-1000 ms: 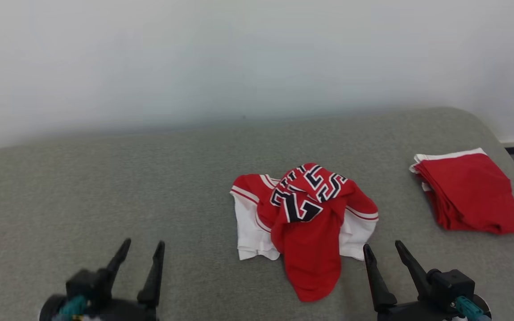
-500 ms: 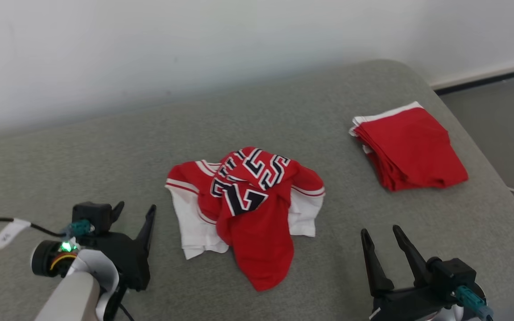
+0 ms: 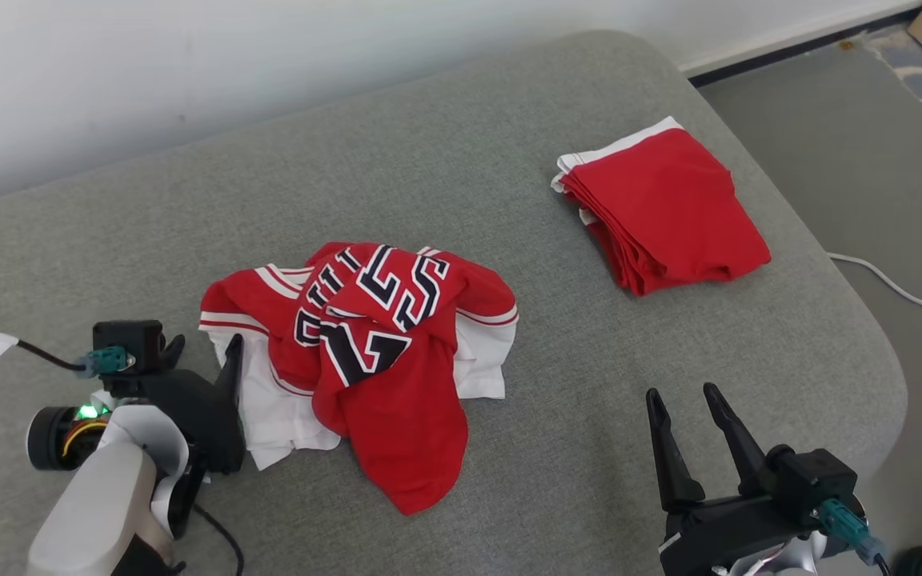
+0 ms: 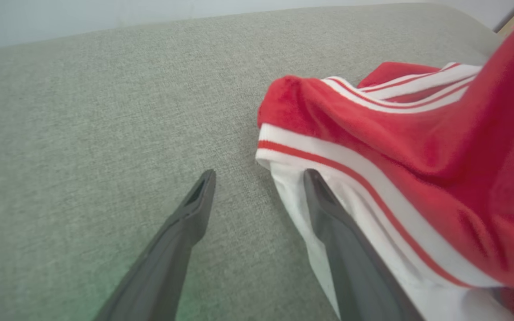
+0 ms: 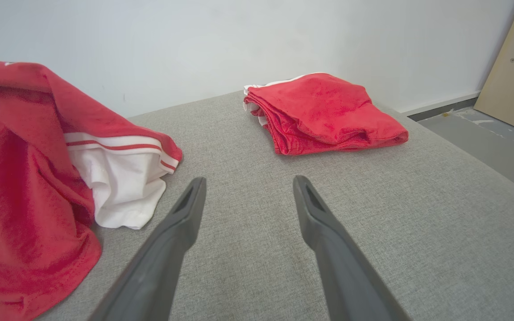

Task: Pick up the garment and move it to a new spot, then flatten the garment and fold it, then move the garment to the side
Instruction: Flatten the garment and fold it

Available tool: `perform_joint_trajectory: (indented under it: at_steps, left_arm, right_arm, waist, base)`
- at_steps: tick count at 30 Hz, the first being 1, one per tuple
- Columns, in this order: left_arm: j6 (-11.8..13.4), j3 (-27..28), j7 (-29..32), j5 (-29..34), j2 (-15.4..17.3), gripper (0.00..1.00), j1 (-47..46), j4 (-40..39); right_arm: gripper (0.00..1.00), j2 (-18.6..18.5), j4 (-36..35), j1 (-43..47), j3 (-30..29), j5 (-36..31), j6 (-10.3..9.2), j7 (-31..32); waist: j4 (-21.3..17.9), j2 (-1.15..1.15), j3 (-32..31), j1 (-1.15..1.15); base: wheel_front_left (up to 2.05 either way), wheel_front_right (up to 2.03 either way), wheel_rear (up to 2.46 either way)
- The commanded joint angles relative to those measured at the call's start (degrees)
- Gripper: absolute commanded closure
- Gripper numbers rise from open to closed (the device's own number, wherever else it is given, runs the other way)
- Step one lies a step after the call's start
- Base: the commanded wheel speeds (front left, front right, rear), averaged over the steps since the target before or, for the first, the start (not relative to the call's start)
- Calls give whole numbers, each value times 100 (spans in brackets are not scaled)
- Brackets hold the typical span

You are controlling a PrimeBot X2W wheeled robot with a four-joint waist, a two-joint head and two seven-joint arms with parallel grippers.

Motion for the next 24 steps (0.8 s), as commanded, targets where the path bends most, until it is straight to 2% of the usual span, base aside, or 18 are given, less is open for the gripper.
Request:
perform_joint_trajectory:
  at_steps: [1,3,4,5,6,7,16,24]
  left_arm:
    - [-12,-21,-23,-51,-19,0,-101,54]
    - [-36,-84,-11,-20,-29,0,-161,151]
    - [-27,-107,7,1,-35,28,-196,209]
    - [-23,-122,-25,11,-54,80,-240,233]
    - [-23,-122,-25,11,-54,80,-240,233]
    - [-29,-106,-75,-26,-86,100,-268,245]
    - [-39,-112,-1320,152,-187,100,-765,-236]
    - [-54,-227,-1563,370,-418,100,-1305,-1296]
  right_arm:
    - [0,3,15,-35,21,29,-11,-39]
    - [0,2,39,-71,37,39,-12,-53]
    - [0,2,51,-92,47,43,-11,-62]
    - [0,3,69,-106,59,46,-12,-72]
    - [0,3,69,-106,59,46,-12,-72]
    - [0,3,82,-117,67,51,-12,-74]
    - [0,1,135,-94,23,-35,-12,-75]
    - [0,0,143,13,58,-107,-12,17]
  waist:
    - [-80,-1,94,-1]
    - [-75,-1,108,-1]
    - [-69,-1,111,-1]
    - [-63,-1,114,-1]
    - [-63,-1,114,-1]
    - [-56,-1,112,-1]
    - [151,-1,-65,-1]
    - [390,-1,-432,-1]
  base:
    - [0,0,0]
    - [0,0,0]
    - [0,0,0]
    - [0,0,0]
    - [0,0,0]
    - [0,0,0]
    - [0,0,0]
    - [0,0,0]
